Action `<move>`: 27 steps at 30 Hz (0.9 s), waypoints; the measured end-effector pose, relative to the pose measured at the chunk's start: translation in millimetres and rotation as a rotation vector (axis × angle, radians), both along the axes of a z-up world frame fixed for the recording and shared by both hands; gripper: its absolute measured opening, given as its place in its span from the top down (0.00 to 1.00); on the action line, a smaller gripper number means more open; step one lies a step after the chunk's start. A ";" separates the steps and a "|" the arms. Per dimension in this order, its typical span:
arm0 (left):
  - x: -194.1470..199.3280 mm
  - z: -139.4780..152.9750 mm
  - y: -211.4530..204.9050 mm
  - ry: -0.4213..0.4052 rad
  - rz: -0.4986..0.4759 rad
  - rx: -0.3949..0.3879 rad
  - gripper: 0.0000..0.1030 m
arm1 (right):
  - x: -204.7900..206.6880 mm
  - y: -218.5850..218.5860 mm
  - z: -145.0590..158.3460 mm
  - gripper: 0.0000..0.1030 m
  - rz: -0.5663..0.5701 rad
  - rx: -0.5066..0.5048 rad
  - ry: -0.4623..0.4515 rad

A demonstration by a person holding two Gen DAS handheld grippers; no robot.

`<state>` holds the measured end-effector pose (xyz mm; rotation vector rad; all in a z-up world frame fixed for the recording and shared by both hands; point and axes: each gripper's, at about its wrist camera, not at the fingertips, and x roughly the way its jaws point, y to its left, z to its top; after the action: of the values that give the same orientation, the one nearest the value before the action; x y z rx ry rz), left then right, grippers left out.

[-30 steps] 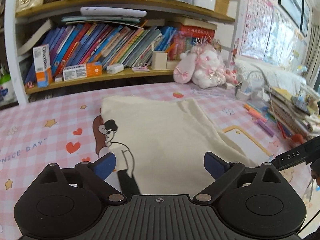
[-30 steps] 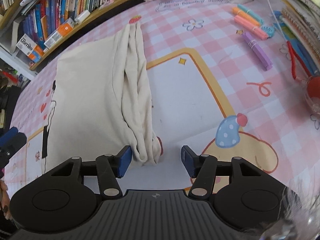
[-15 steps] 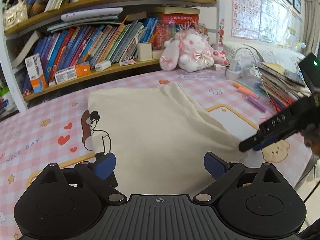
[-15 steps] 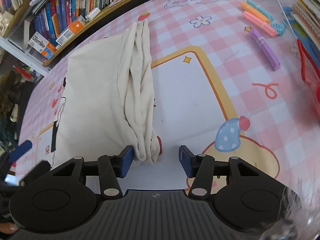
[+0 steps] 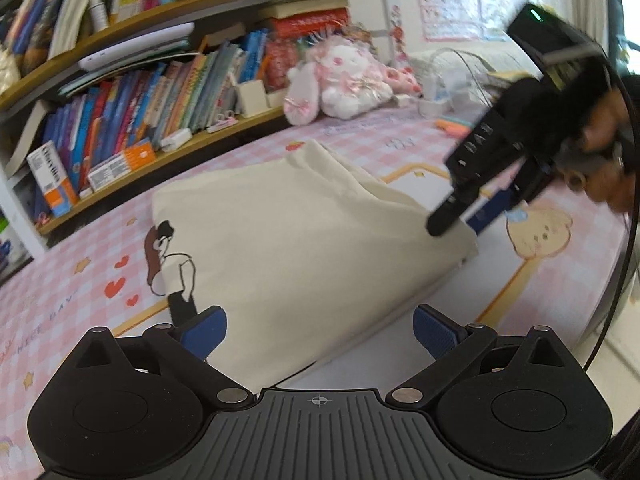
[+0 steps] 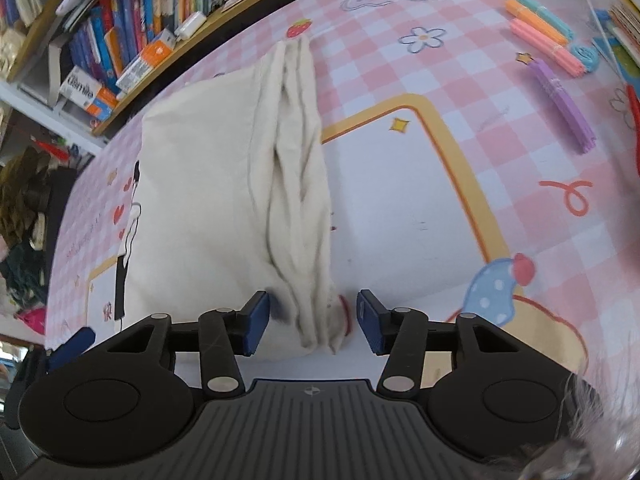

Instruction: Fold clothes

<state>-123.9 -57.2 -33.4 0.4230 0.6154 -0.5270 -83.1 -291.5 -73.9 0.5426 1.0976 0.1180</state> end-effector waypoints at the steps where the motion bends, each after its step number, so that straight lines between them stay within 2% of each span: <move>1: -0.5 -2.7 -2.5 -0.010 -0.016 0.017 0.02 | 1.4 4.8 0.0 0.65 0.014 -0.017 0.001; 3: -1.2 -9.0 -8.9 -0.034 -0.044 0.055 0.02 | 4.7 11.0 -0.4 0.83 0.032 -0.031 0.009; 4: -1.5 -12.1 -12.1 -0.046 -0.058 0.074 0.02 | 6.7 12.2 -0.8 0.84 0.037 -0.028 0.015; 7: -2.6 -22.7 -23.5 -0.101 -0.096 0.160 0.02 | 7.8 -1.8 13.5 0.88 -0.018 0.094 -0.004; 9: -2.8 -33.0 -30.9 -0.154 -0.109 0.239 0.02 | 7.4 -6.5 32.0 0.88 -0.023 0.162 -0.050; 12: -4.4 -39.4 -36.1 -0.245 -0.126 0.287 0.01 | 10.2 -4.4 53.4 0.88 -0.014 0.200 -0.092; 15: 3.1 -43.3 -35.1 -0.301 -0.088 0.347 0.01 | 10.5 -0.4 65.3 0.88 -0.009 0.187 -0.110; 18: 11.0 -43.6 -27.1 -0.327 -0.041 0.381 0.02 | 8.1 3.2 65.8 0.88 0.006 0.123 -0.112; 22: 21.3 -33.5 -4.6 -0.302 -0.018 0.331 0.02 | 2.7 12.5 58.4 0.86 0.066 -0.014 -0.115; 25: 31.2 -28.8 3.4 -0.255 -0.028 0.293 0.02 | -4.7 23.1 53.5 0.69 0.145 -0.173 -0.137; 27: 34.2 -27.0 5.2 -0.227 -0.030 0.271 0.02 | -10.4 33.6 53.8 0.66 0.222 -0.311 -0.167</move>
<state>-89.7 -52.1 -60.4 0.7391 0.4622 -0.4170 -93.5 -258.0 -20.1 0.1283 0.9867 0.1786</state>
